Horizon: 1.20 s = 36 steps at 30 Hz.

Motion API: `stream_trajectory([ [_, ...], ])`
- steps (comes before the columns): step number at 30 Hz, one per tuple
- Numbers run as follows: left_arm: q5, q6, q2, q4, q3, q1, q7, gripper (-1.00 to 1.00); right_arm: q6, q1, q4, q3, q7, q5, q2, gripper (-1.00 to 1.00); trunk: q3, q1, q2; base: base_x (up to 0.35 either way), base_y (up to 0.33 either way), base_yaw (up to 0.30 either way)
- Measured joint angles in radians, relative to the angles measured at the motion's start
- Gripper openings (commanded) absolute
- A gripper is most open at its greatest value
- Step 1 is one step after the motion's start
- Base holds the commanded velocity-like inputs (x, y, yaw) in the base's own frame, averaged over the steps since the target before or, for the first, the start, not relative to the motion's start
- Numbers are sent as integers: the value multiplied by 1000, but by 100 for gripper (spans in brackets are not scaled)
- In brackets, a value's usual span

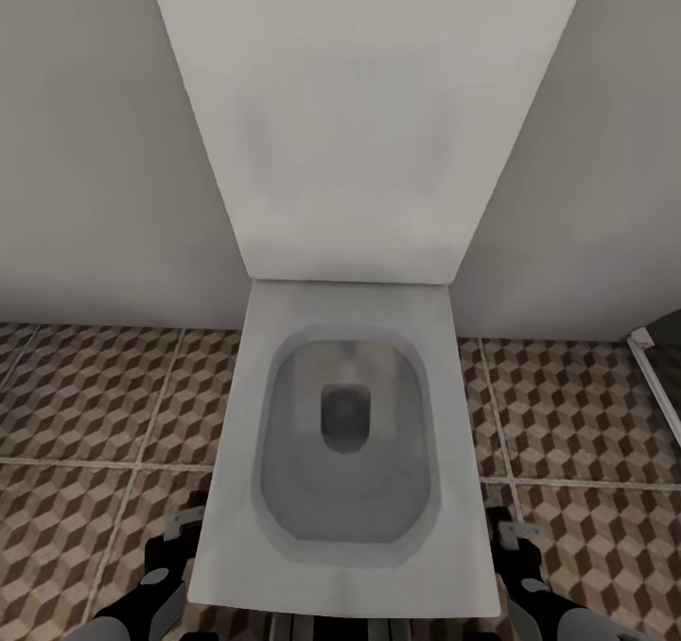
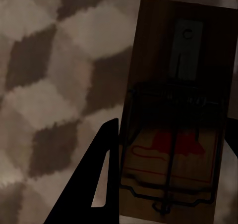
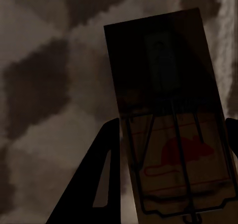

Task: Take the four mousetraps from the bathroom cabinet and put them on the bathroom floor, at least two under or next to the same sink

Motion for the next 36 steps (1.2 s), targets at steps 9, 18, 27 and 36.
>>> stream_trajectory([
  [9,0,-9,0,-1,1,0,0,-100,-59,12,0,-1,2,-30,-1,-100,0,0,0,0,0,0],
  [18,0,-10,-1,-6,1,0,0,-100,-61,12,0,0,2,-32,-2,-100,0,0,0,0,0,0],
  [27,0,-10,-1,-12,1,0,0,-100,-61,12,0,0,2,-32,-2,-100,-31,4,-2,0,0,0],
  [36,0,-10,0,-16,1,0,0,-100,-61,12,0,1,2,-31,-2,-100,-31,4,-2,0,0,0],
])
